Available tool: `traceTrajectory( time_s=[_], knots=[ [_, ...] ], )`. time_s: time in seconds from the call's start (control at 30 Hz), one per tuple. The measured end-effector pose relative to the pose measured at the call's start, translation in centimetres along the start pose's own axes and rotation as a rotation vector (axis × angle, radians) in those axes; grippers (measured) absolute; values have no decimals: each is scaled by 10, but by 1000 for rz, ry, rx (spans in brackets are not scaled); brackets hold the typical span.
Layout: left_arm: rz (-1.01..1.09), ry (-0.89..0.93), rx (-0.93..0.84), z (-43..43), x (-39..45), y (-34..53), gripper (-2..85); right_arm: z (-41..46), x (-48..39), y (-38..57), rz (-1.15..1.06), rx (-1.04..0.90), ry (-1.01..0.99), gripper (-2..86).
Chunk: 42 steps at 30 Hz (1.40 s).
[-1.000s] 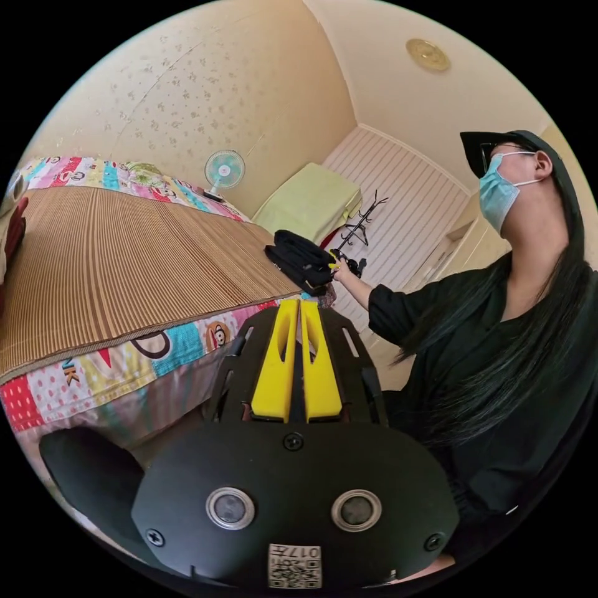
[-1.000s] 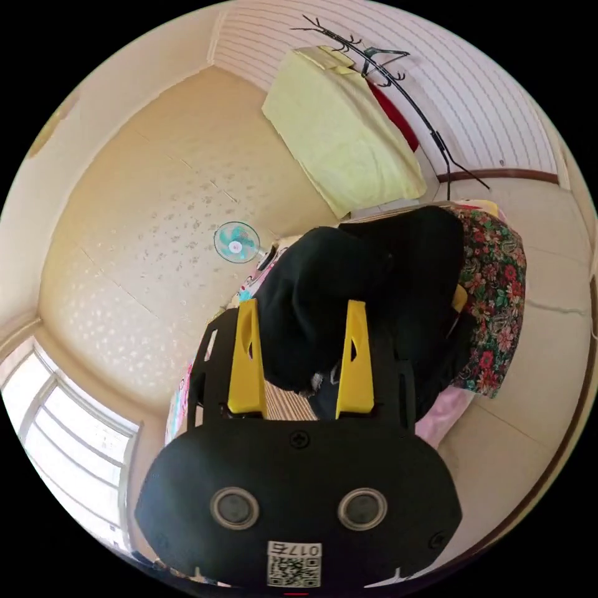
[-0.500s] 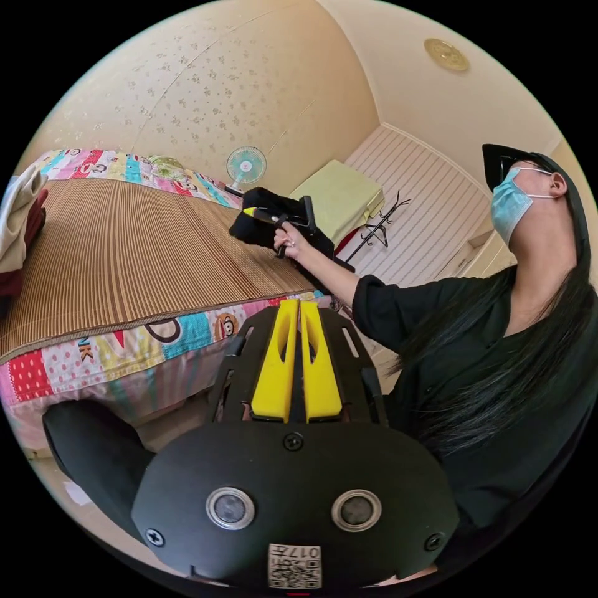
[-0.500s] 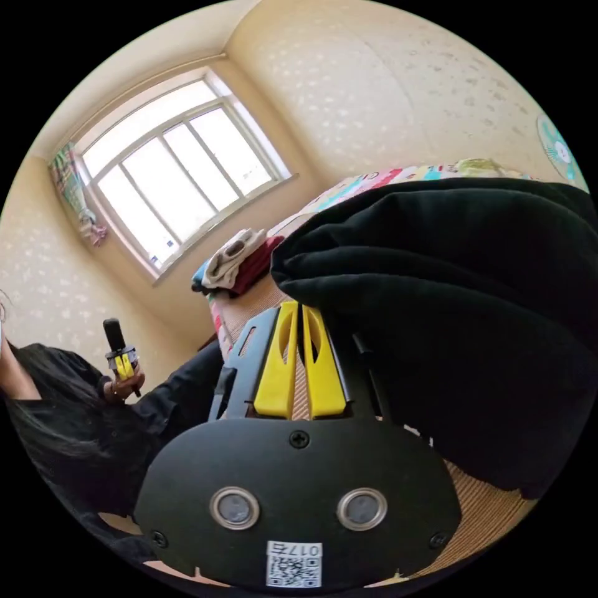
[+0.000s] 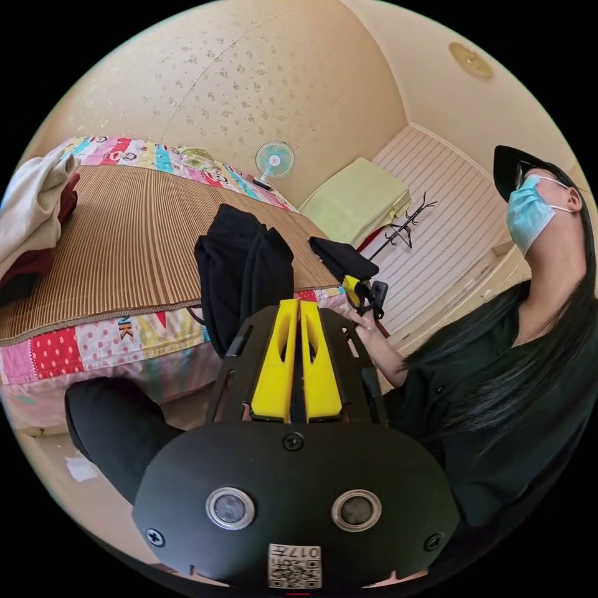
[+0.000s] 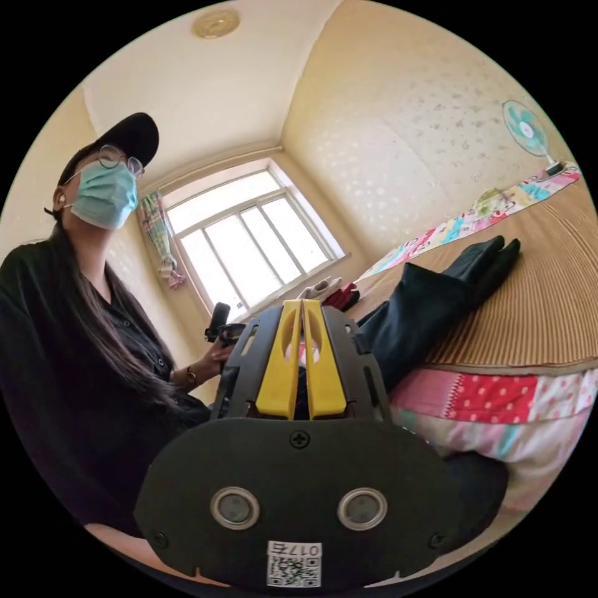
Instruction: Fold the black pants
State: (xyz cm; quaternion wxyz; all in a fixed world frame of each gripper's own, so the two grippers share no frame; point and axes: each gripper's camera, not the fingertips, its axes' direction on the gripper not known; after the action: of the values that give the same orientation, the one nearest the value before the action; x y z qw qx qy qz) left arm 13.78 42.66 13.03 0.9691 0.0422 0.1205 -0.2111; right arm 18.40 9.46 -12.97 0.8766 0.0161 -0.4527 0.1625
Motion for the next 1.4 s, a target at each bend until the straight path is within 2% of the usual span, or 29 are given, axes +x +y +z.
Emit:
traceTrajectory(
  time_s=[0.2, 0.37, 0.47, 0.6, 0.67, 0.73, 0.77, 0.87, 0.93, 1.03, 1.1, 1.27, 1.33, 1.4],
  knots=[
    [81, 34, -100, 83, -3, -85, -9, -66, -15, 4, 36, 25, 333, 2],
    [168, 18, -151, 153, 15, -188, 3, -64, -21, 21, 98, 13, 389, 2],
    [228, -88, -228, 218, 31, -254, 54, -53, -23, 26, 135, -55, 448, 3],
    [249, -315, -366, 338, 36, -326, 132, -41, -32, 34, 154, -133, 506, 4],
    [211, -402, -455, 393, 24, -342, 144, -39, -33, 37, 176, -148, 500, 5],
    [83, -474, -648, 459, -13, -343, 138, -37, -34, 39, 189, -168, 501, 5],
    [57, -485, -686, 470, -23, -339, 131, -36, -33, 39, 192, -189, 519, 6],
    [-22, -401, -548, 446, -42, -330, 81, -28, -22, 32, 195, -262, 554, 9],
    [-176, -227, -504, 411, -64, -309, 40, -20, -8, 22, 191, -292, 546, 13],
    [-240, -99, -387, 361, -80, -262, 35, 8, 24, -5, 172, -289, 482, 28],
    [-266, -45, -327, 335, -78, -234, 34, 43, 62, -32, 225, -262, 507, 75],
    [-324, 44, -205, 273, -54, -177, 34, 129, 145, -60, 404, -250, 337, 127],
    [-334, 35, -205, 250, -39, -162, 35, 173, 160, -58, 449, -315, 287, 125],
    [-306, 3, -195, 233, -27, -157, 33, 217, 152, -56, 451, -342, 323, 94]
  ],
)
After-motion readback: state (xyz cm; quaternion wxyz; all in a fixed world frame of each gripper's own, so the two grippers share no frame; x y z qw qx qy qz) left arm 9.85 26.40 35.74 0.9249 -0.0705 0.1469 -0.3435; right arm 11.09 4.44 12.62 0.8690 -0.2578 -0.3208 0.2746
